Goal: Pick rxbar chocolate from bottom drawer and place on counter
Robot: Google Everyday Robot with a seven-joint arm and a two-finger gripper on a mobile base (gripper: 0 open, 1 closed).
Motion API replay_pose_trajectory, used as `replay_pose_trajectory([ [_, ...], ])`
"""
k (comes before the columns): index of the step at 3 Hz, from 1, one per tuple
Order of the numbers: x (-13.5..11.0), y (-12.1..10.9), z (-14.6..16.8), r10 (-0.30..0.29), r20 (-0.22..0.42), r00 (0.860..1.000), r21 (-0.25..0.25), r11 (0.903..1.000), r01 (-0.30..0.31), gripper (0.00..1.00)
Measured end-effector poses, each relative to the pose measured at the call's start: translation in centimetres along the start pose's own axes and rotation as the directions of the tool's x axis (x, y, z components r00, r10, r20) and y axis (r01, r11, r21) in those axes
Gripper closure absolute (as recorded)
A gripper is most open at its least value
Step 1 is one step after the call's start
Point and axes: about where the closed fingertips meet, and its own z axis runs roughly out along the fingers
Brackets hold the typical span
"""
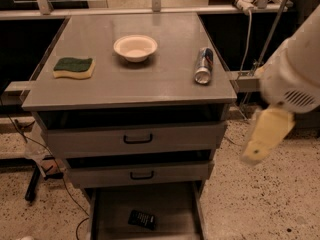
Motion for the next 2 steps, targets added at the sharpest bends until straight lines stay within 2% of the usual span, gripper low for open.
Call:
replay_pose_trajectory([
  [1,-0.8,3.8,6.3,0.035,-0.038,0.999,-0.061,0.9974,-0.038,0.0],
  [2,-1.1,7.1,12.2,0.032,-0.09,0.995,-0.154,0.9871,-0.046,0.0],
])
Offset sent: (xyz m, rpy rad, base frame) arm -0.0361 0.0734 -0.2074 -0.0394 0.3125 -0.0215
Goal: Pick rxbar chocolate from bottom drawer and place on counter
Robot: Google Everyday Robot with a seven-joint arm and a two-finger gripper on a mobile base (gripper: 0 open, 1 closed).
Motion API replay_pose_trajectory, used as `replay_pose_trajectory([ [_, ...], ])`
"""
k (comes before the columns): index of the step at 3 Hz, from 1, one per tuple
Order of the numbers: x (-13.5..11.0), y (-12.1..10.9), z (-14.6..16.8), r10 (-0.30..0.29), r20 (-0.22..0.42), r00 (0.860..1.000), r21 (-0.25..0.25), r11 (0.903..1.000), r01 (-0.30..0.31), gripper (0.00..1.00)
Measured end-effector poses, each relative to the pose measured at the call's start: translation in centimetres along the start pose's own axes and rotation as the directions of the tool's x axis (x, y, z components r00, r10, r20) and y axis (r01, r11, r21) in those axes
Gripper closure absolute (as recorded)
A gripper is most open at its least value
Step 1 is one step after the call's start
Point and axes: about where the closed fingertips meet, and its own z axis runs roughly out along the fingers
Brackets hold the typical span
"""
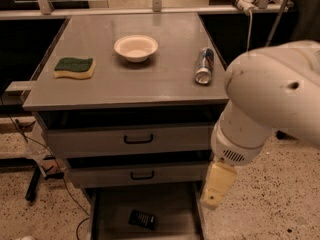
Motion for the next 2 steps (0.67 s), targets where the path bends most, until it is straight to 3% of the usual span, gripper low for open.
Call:
replay_pose_trajectory([
  [2,0.28,0.19,0.03,0.004,-0.005,1.0,-0.001,1.0,-0.004,0.0],
])
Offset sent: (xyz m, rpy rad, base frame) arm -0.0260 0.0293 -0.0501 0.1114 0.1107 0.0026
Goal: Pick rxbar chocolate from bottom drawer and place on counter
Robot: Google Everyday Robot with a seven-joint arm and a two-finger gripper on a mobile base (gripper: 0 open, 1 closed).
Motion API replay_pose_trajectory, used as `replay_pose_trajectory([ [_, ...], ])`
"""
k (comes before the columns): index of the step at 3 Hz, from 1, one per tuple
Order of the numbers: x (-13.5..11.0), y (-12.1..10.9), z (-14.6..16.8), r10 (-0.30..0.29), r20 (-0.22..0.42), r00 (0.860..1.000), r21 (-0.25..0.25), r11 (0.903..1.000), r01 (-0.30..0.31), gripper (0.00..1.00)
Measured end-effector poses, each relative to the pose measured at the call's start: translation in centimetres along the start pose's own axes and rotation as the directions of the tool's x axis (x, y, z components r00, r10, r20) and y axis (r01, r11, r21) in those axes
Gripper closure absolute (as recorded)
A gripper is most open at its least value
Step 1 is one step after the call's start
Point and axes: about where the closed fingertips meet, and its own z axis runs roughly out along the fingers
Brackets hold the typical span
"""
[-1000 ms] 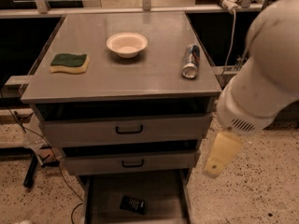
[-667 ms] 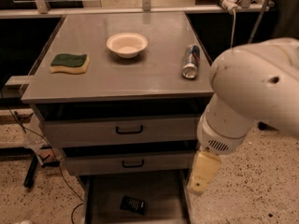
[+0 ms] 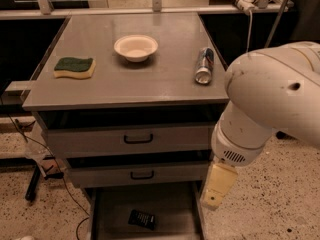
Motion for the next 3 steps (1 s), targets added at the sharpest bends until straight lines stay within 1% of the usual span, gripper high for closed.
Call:
replay_pose_trajectory([
  [1,-1.6,2.2,3.5,0.031,0.016,0.999,-0.048,0.9984,-0.03,0.0],
  [2,-5.2,6.5,12.4,0.117,0.041,0.992,-0.169,0.9796,-0.108,0.0],
  [3,-7.4,8.7,19.3,0.182,0.031,0.983,-0.261,0.9507,-0.167,0.0],
])
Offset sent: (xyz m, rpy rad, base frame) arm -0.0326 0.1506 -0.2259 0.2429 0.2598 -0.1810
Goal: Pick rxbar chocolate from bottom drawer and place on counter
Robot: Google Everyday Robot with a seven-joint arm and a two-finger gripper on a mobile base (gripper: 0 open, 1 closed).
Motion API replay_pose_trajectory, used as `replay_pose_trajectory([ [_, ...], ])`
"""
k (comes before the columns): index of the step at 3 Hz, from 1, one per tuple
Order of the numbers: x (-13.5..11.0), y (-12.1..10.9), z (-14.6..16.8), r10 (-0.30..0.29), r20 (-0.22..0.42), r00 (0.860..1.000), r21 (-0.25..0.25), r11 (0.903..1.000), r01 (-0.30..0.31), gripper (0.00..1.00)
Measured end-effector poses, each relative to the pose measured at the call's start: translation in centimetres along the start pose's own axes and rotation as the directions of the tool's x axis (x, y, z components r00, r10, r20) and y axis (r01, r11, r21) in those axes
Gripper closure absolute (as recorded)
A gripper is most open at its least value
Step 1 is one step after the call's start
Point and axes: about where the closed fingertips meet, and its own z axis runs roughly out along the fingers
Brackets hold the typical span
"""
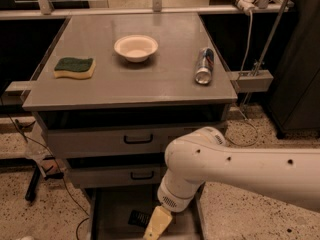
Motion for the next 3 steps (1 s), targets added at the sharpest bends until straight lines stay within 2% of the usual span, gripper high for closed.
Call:
replay_pose_trajectory([
  [1,-0.1,0.0,0.5,0.019,0.006,1.0,-0.013,0.9997,-0.019,0.0],
  [2,0.9,-0.1,2.2,0.052,0.034,0.998,-0.034,0.9981,-0.051,0.0],
  [3,1.9,-2.7,7.4,0.109,0.064,0.992,-0.033,0.9937,-0.107,0.0],
])
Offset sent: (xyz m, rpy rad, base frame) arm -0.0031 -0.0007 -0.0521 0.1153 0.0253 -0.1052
